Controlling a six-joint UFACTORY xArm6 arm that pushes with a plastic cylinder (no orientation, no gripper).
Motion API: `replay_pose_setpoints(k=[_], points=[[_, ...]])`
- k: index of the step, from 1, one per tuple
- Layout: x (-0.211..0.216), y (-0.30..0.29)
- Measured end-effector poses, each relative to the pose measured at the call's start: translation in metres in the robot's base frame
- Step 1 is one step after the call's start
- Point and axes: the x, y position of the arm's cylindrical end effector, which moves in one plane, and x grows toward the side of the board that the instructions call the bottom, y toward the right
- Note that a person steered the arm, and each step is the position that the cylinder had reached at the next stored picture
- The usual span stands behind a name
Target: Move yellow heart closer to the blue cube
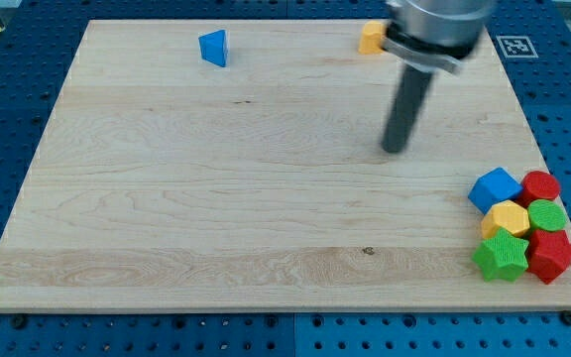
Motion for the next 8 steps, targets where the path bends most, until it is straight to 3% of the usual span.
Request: replay_pose_setpoints(k=[3,4,6,8], points=[[-0.200,-0.096],[-0.218,-0.071],[-0.210,-0.008],[-0.160,0.035]])
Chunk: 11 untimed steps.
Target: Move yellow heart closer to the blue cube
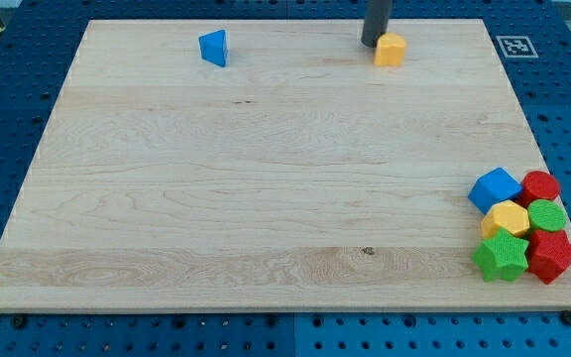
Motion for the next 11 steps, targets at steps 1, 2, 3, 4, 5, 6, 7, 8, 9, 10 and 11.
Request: replay_pose_setpoints(k=[1,2,3,4,5,6,7,8,9,10,11], points=[[0.021,0.030],[0.044,0.053],[0.065,0.069],[0.079,0.061],[0.093,0.044],[0.112,0.046],[0.132,0.066],[0.153,0.073],[0.161,0.086],[0.168,0.105],[0.184,0.132]])
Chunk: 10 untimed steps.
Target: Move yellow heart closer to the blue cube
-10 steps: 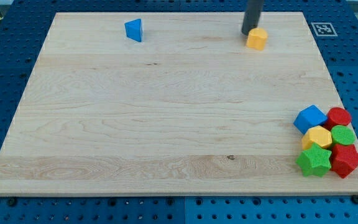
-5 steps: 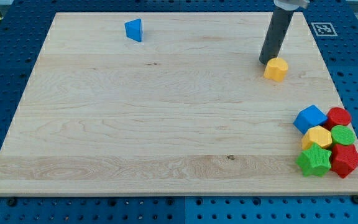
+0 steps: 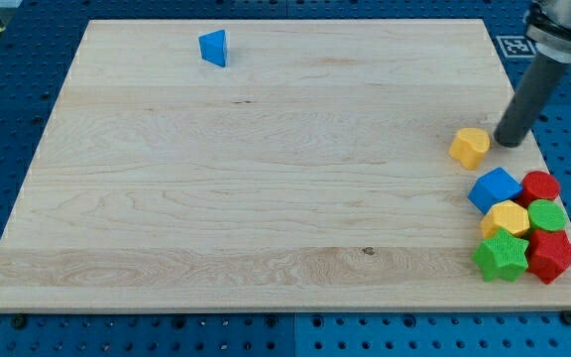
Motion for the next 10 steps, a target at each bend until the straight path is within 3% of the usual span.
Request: replay_pose_setpoints(k=[3,4,6,10], points=[[0.011,-0.048],[-0.015,-0.050],[-0.023,-0.073],[0.024,-0.075]])
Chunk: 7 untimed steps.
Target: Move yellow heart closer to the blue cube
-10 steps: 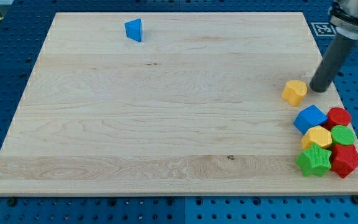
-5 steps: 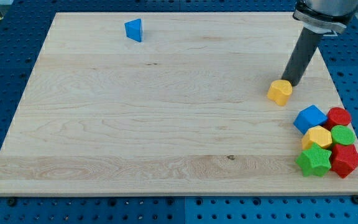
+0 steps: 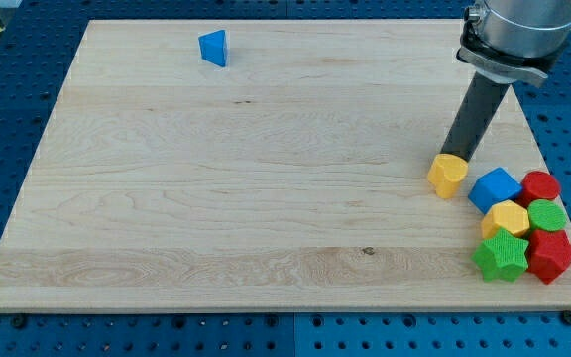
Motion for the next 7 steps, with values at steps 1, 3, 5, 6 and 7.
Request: replay_pose_setpoints(k=[1,3,5,6,7], points=[[0.004,-0.001],[0.004,-0.026],[0.010,-0.032],[0.022,-0.032],[0.036,-0.032]])
